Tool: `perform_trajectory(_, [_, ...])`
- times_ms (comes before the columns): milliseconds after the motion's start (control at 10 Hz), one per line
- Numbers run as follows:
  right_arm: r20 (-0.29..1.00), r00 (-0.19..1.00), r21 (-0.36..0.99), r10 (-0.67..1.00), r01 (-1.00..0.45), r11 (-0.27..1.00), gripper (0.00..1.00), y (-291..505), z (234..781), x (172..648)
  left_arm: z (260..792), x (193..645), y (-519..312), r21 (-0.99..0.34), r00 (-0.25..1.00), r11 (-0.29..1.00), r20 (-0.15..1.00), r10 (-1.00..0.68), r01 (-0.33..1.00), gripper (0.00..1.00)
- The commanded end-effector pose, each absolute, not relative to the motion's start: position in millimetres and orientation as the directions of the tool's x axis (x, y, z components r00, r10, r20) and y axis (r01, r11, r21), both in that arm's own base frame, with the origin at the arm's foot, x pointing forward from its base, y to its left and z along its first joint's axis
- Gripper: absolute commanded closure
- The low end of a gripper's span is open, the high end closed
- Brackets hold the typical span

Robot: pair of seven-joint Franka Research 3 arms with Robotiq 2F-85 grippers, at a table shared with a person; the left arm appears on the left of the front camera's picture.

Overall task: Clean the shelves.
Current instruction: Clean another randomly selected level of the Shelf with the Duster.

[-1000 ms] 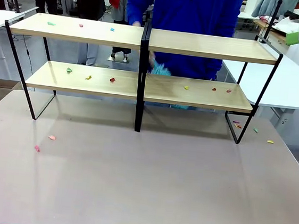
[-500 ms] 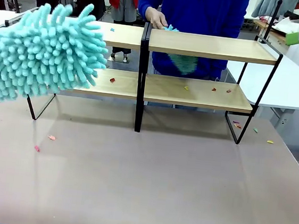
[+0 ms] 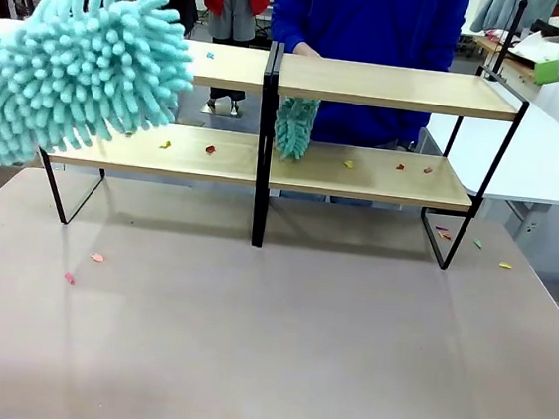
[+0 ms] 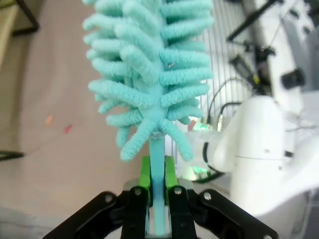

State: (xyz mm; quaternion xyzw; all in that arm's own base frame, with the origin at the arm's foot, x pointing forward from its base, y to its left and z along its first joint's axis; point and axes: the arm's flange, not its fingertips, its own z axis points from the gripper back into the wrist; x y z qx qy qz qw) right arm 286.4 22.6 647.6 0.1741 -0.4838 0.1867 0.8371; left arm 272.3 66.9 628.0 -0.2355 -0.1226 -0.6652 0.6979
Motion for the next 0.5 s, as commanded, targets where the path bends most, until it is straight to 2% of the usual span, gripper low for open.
perform_trajectory(0, [0.876, 0.462, 0.115, 0.14, -0.482, 0.868, 0.0, 21.9, 647.9, 286.4, 623.2, 297.2, 130.2, -0.261, 0.408, 0.314, 0.564, -0.718, 0.913, 0.88])
perform_trajectory(200, [0.876, 0.462, 0.115, 0.14, -0.482, 0.868, 0.0, 21.9, 647.9, 286.4, 618.2, 271.8, 178.7, -0.289, 0.511, 0.428, 0.589, -0.626, 0.856, 0.88])
perform_trajectory(300, [0.876, 0.462, 0.115, 0.14, -0.482, 0.868, 0.0, 21.9, 647.9, 286.4, 610.8, 258.4, 200.3, -0.349, 0.623, 0.532, 0.581, -0.524, 0.772, 0.88])
perform_trajectory(400, [0.876, 0.462, 0.115, 0.14, -0.482, 0.868, 0.0, 21.9, 647.9, 286.4, 596.9, 255.9, 201.9, -0.386, 0.685, 0.574, 0.515, -0.516, 0.723, 0.88])
